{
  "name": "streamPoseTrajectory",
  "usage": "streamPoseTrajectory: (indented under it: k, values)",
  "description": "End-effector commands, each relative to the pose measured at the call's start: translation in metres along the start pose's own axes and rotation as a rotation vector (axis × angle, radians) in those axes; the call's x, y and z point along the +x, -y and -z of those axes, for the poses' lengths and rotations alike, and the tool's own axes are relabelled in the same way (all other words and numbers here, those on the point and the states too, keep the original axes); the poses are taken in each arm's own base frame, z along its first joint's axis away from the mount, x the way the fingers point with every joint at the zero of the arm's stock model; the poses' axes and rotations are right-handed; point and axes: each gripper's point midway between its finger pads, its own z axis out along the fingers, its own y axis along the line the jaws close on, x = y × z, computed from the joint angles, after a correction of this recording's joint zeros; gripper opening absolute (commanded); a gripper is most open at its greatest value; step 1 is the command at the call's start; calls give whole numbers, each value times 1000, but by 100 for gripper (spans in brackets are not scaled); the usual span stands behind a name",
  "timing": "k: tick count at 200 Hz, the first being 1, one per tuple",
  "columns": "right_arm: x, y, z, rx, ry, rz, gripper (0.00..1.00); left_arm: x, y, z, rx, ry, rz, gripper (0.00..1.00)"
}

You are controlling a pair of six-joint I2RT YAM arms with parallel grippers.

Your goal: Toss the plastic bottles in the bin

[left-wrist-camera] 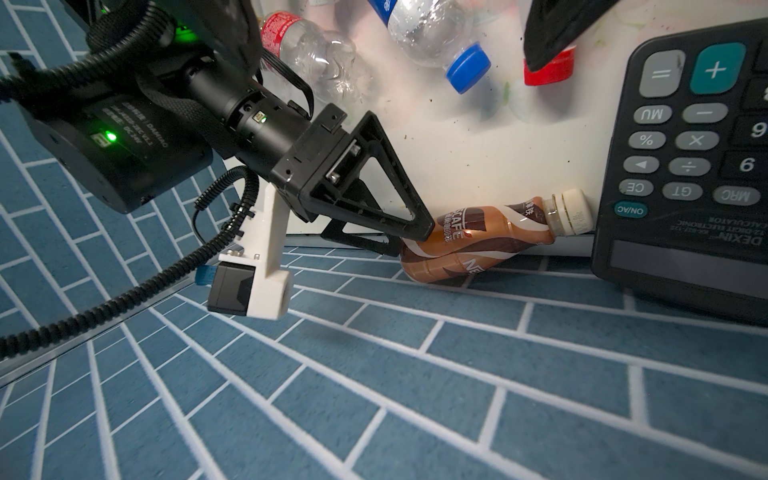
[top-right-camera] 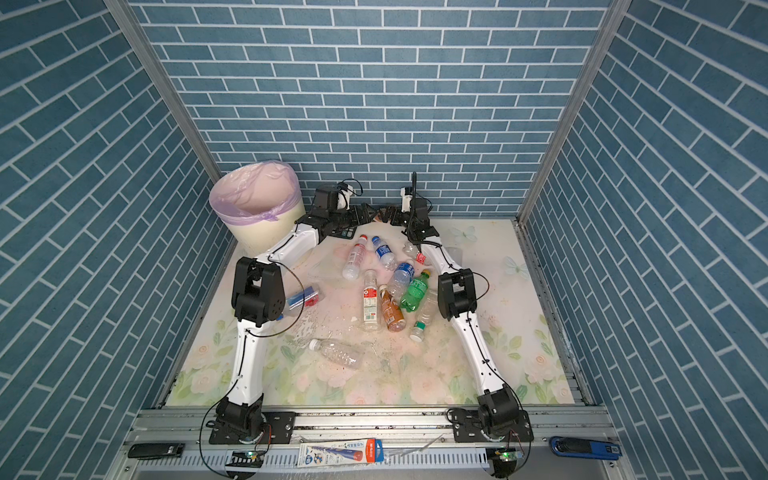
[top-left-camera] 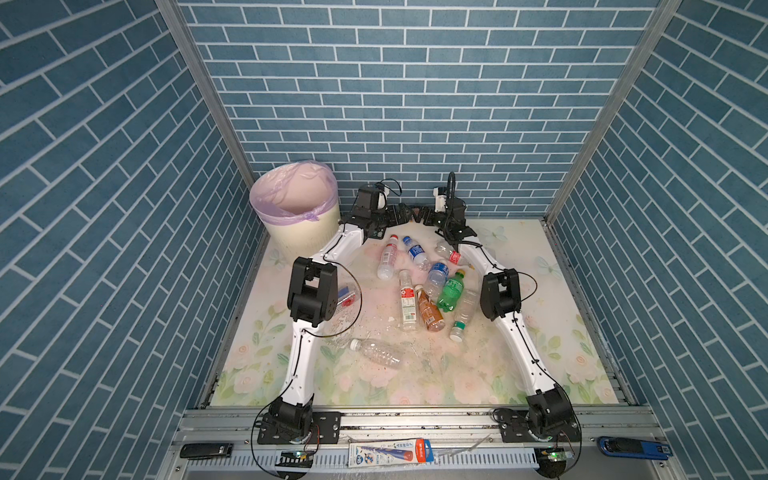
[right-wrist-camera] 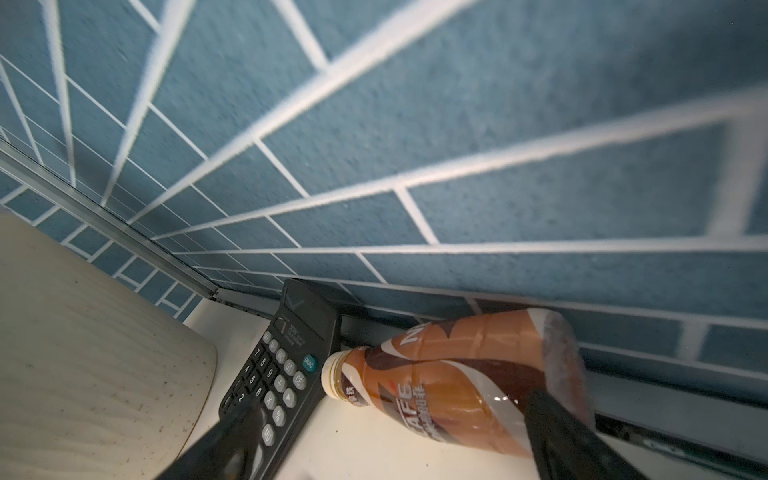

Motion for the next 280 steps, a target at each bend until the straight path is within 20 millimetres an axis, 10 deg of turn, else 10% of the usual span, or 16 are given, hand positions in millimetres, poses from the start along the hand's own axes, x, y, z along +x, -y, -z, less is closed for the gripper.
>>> streamPoseTrajectory:
  k: [1, 107, 280]
  values:
    - [-8, -14, -2, -62, 36, -11, 98, 7, -15, -8, -4, -10, 3, 99]
    - [-34, -12, 12, -9, 59, -9, 98, 8, -20, -14, 2, -19, 22, 99]
    - [-11, 5, -2, -37, 89, -37, 98, 18, -27, -22, 9, -42, 26, 99]
